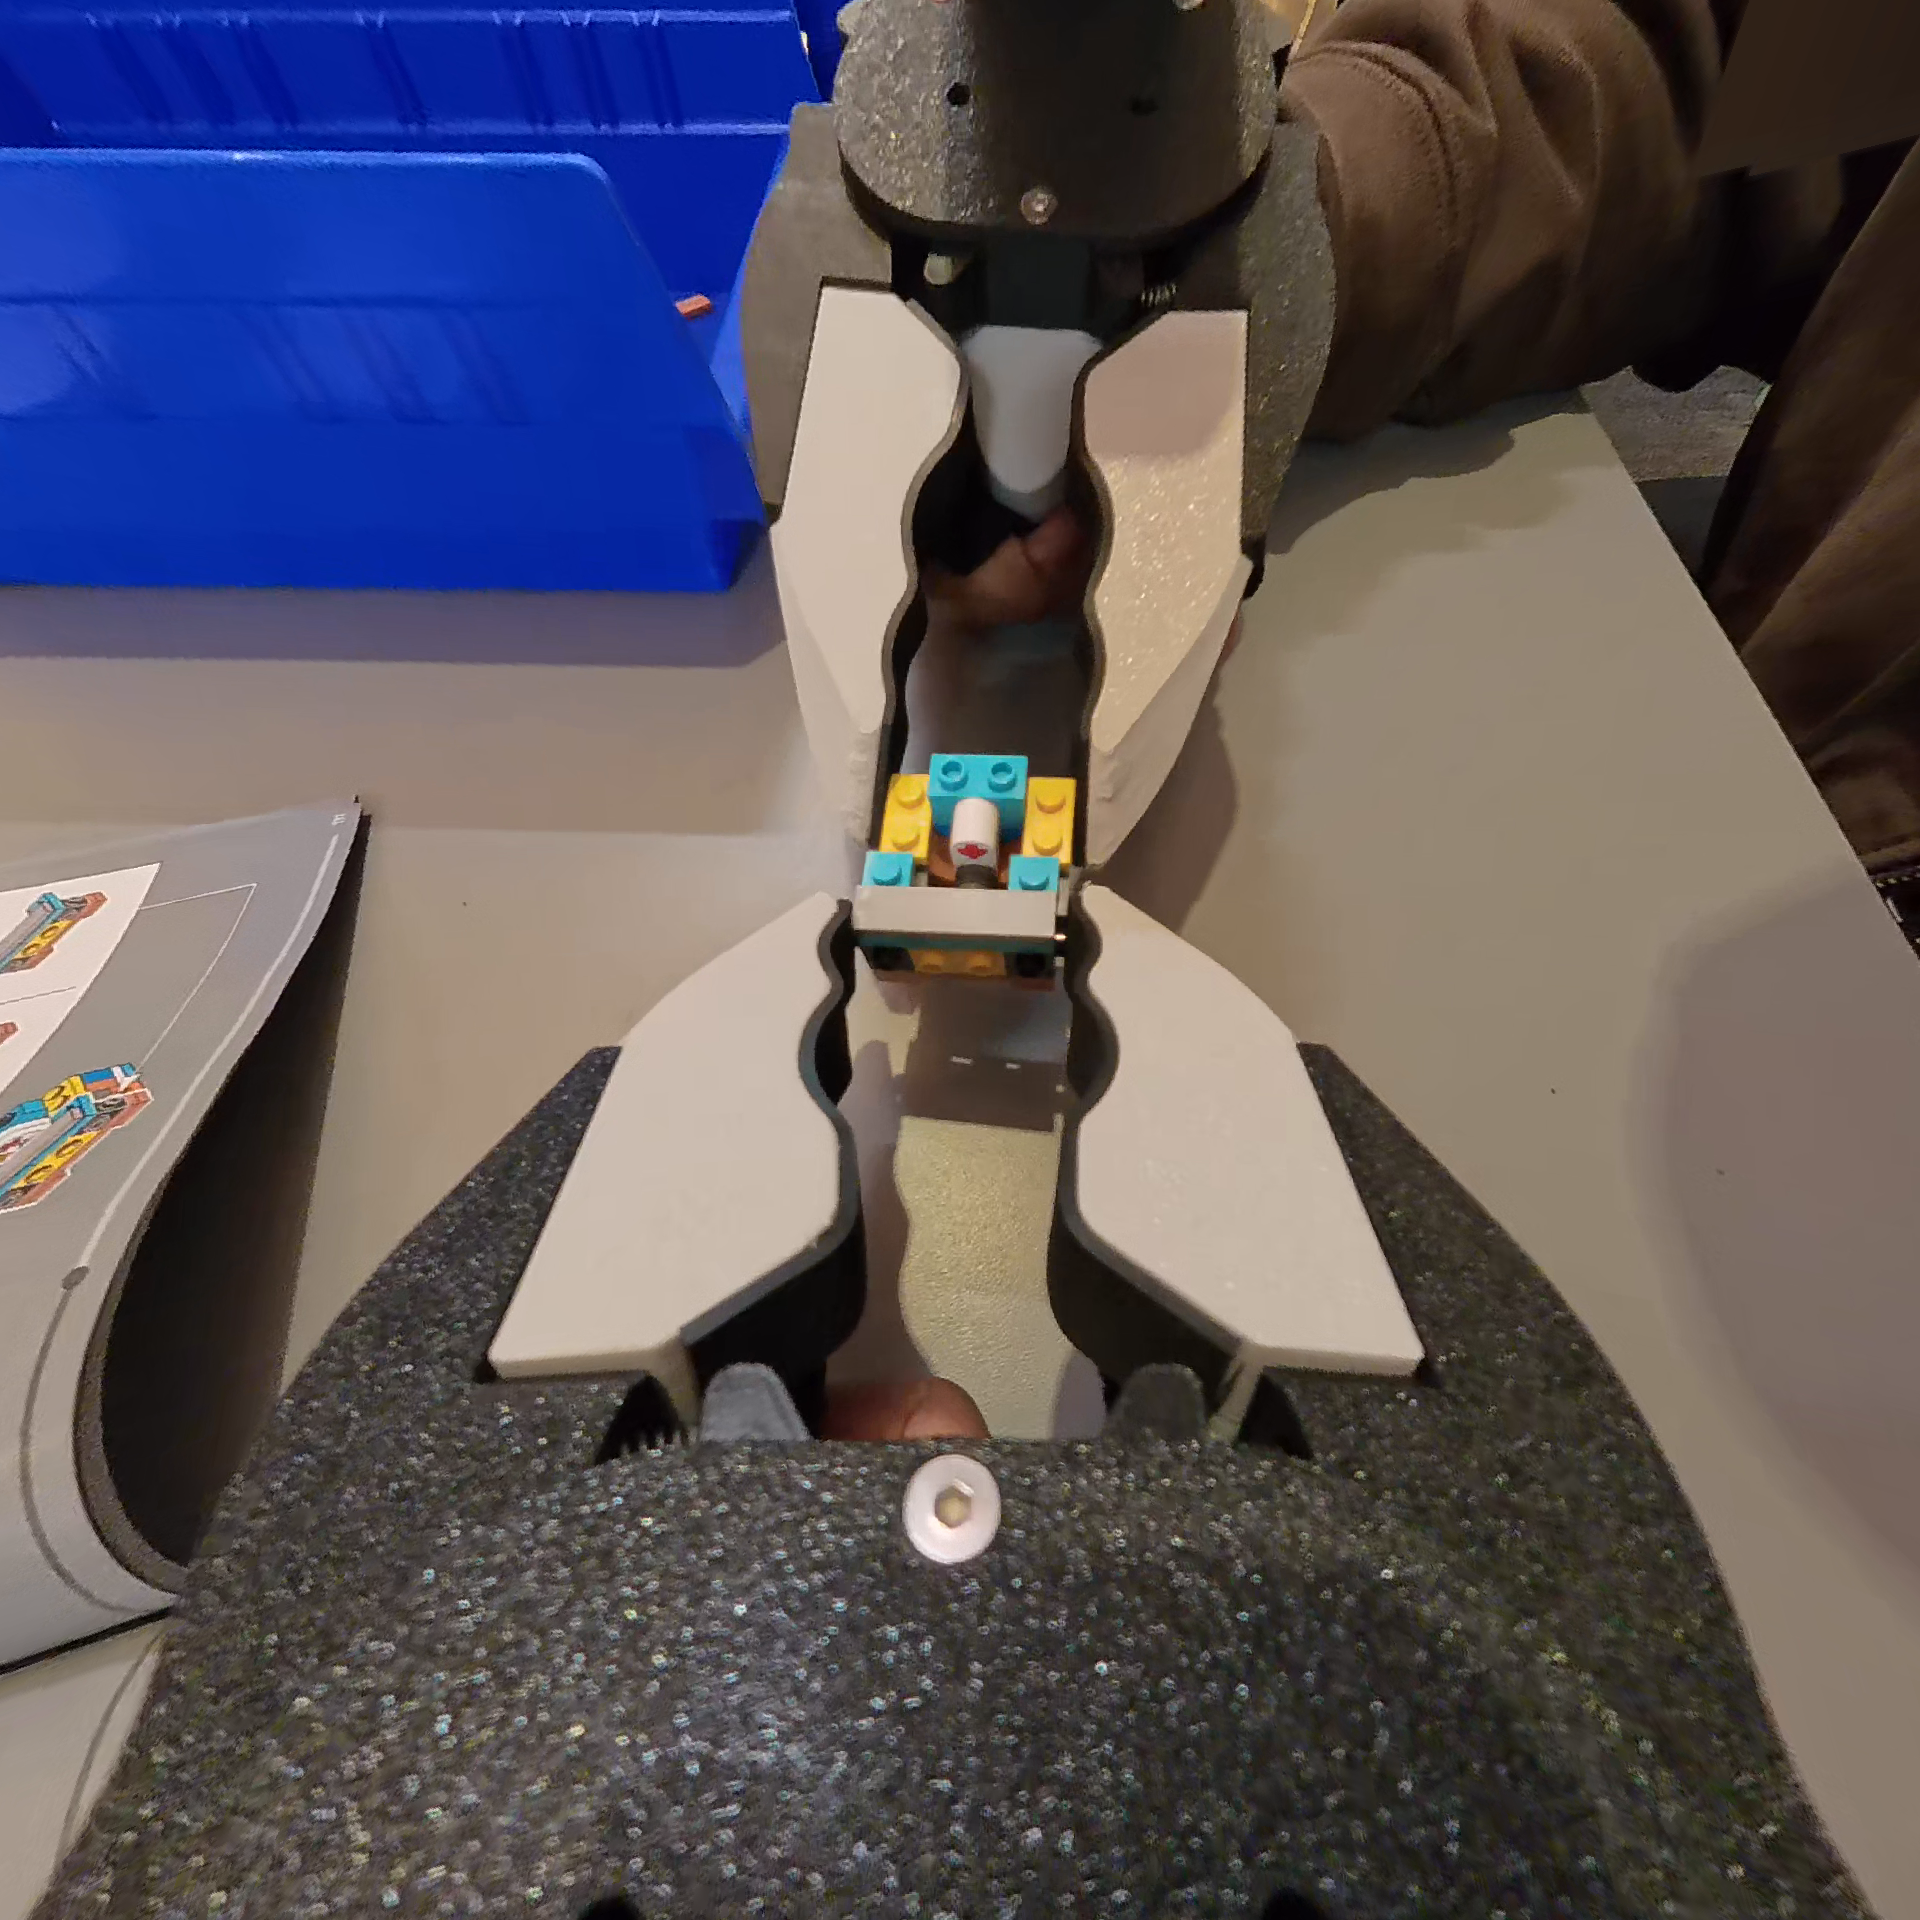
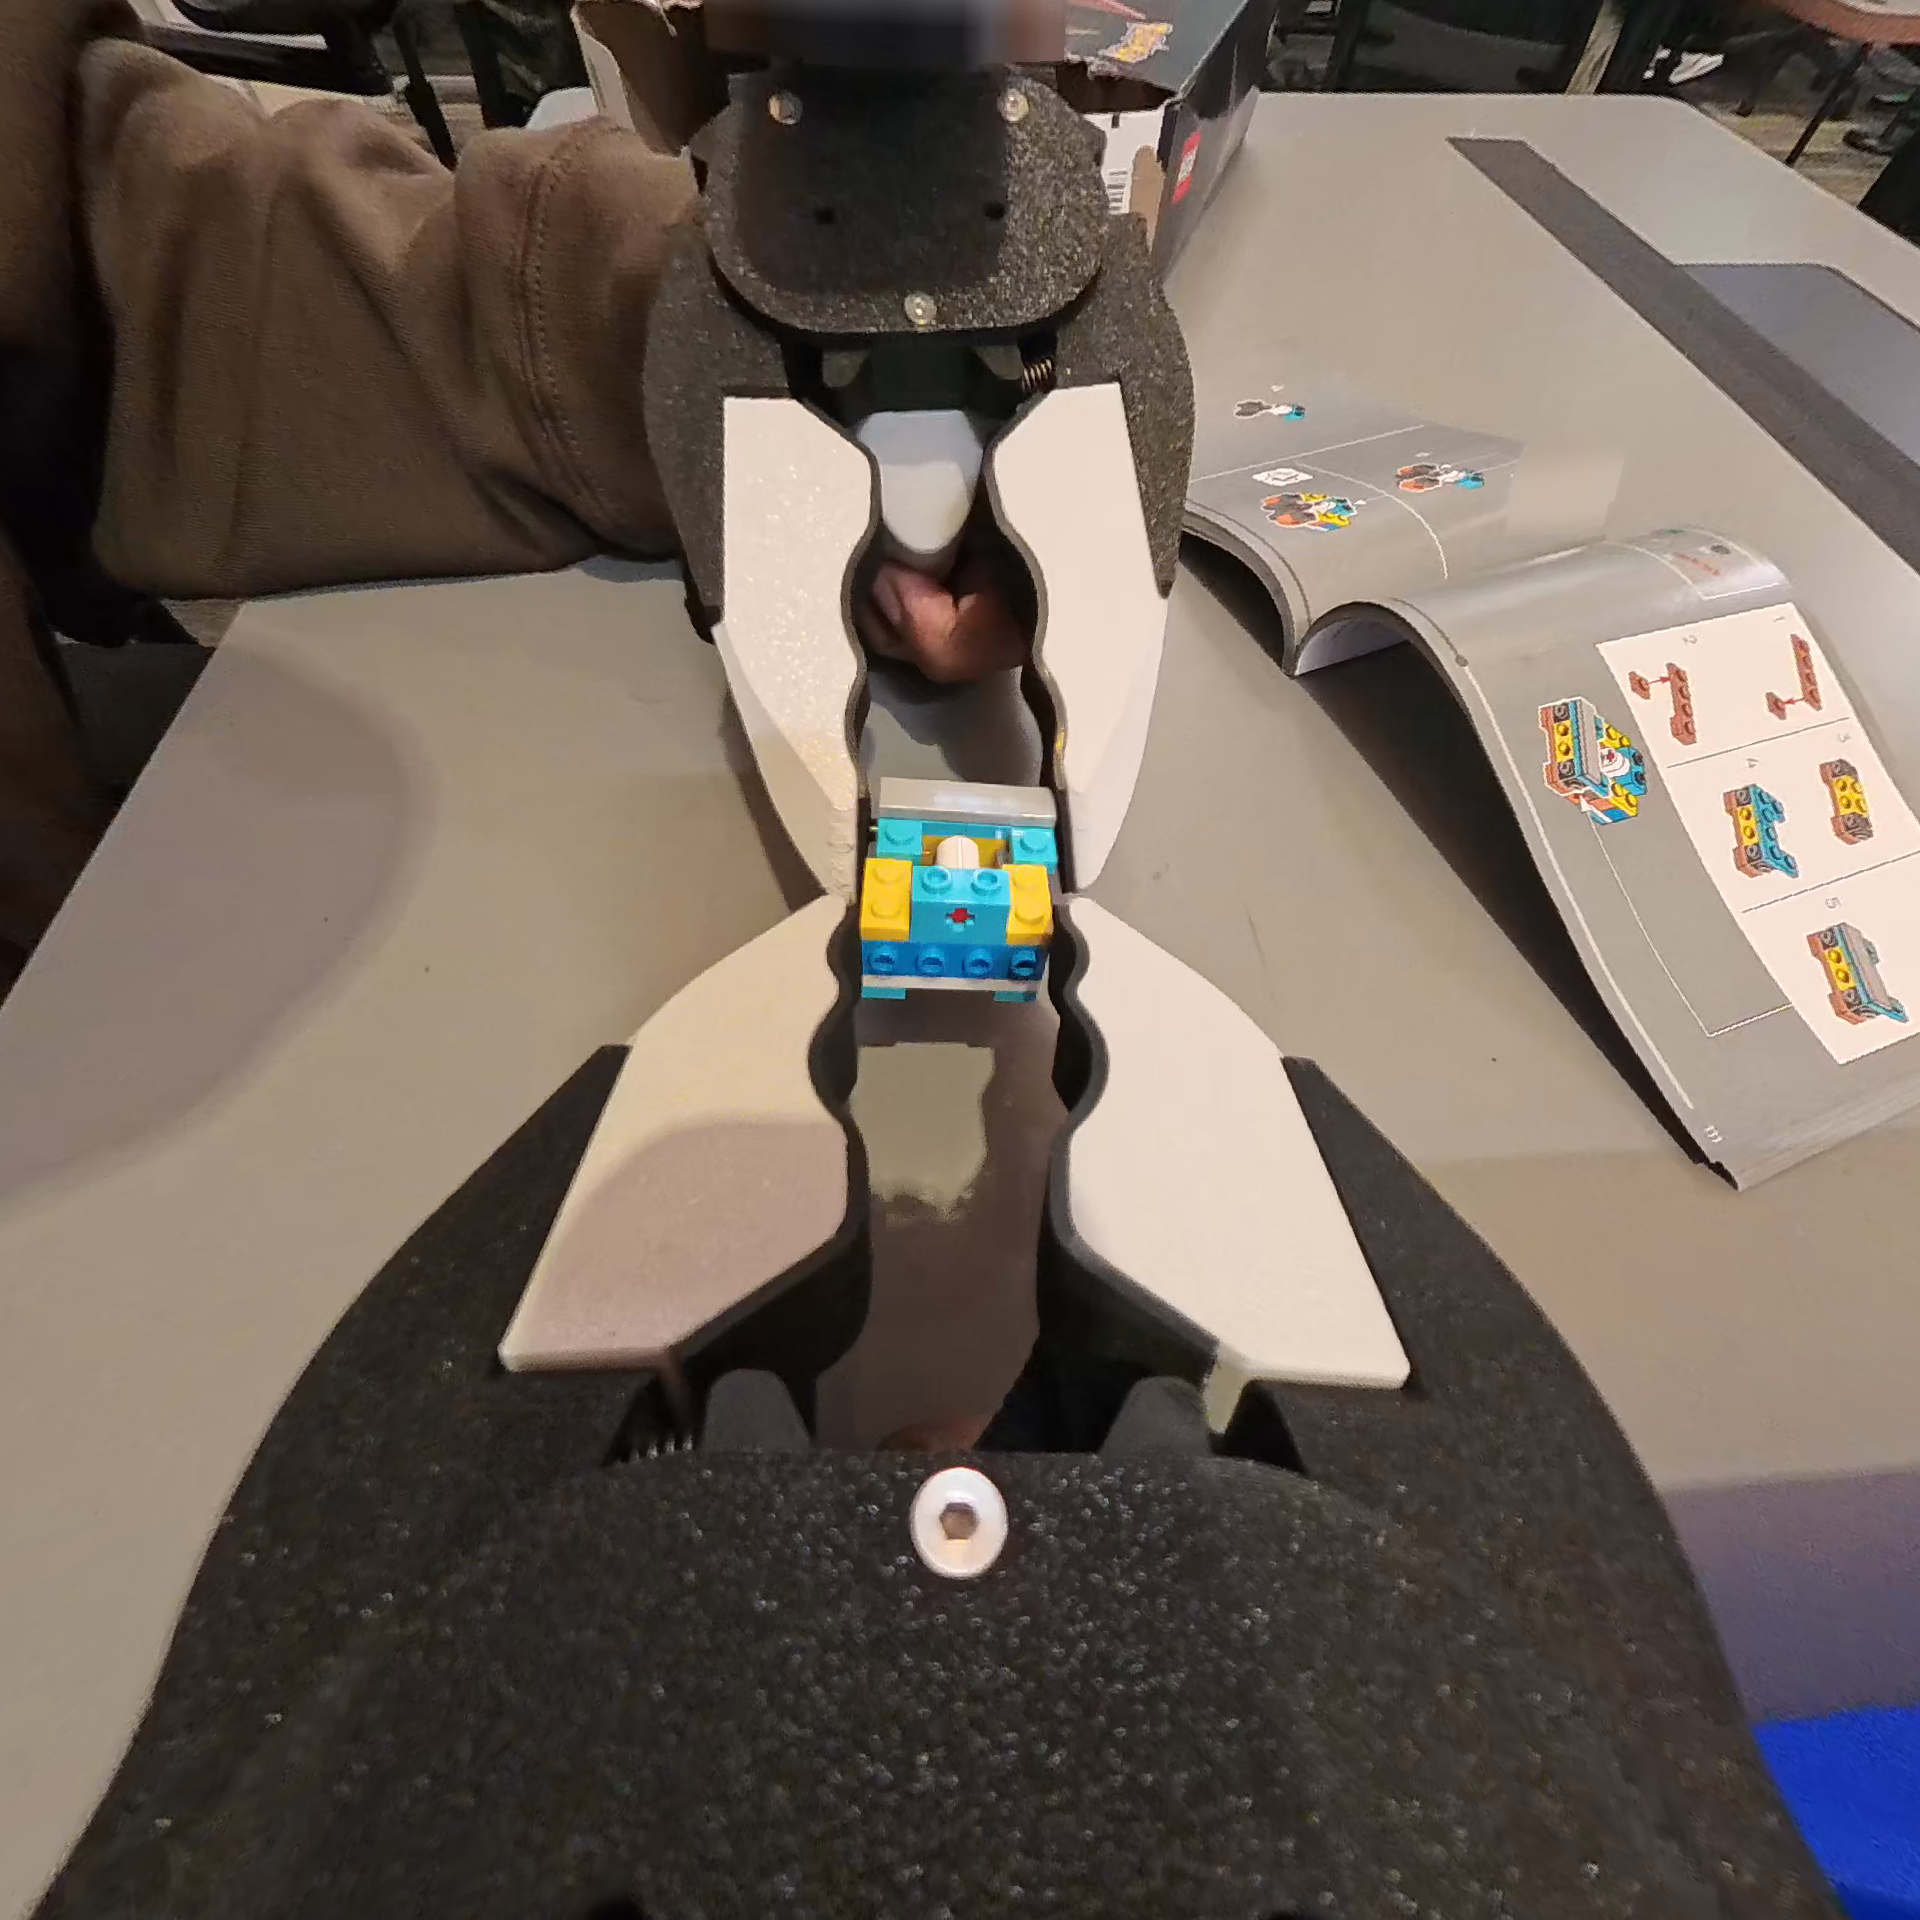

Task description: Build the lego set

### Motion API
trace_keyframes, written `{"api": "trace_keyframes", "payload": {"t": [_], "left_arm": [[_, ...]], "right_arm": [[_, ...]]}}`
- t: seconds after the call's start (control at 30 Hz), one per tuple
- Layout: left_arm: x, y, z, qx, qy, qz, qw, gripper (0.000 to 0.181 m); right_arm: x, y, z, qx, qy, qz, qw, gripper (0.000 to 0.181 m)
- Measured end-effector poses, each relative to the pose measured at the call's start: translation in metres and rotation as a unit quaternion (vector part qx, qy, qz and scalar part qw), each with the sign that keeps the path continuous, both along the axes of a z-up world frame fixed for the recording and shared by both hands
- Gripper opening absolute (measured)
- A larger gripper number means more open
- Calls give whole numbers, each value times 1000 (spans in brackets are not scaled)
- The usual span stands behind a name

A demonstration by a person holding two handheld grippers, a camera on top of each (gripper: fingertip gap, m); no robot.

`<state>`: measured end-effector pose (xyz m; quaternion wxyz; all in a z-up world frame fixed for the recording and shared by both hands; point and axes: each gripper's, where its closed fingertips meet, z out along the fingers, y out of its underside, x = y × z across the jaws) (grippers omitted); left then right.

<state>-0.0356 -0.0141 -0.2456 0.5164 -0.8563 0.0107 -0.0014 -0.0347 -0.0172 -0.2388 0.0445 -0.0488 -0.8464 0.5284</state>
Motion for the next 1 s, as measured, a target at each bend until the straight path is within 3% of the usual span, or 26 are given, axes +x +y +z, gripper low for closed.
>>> {"api": "trace_keyframes", "payload": {"t": [1.0], "left_arm": [[-2, 1, 1, 4, 0, 13, 1000, 40]], "right_arm": [[-2, -1, 11, -40, -34, -14, 999, 34]]}}
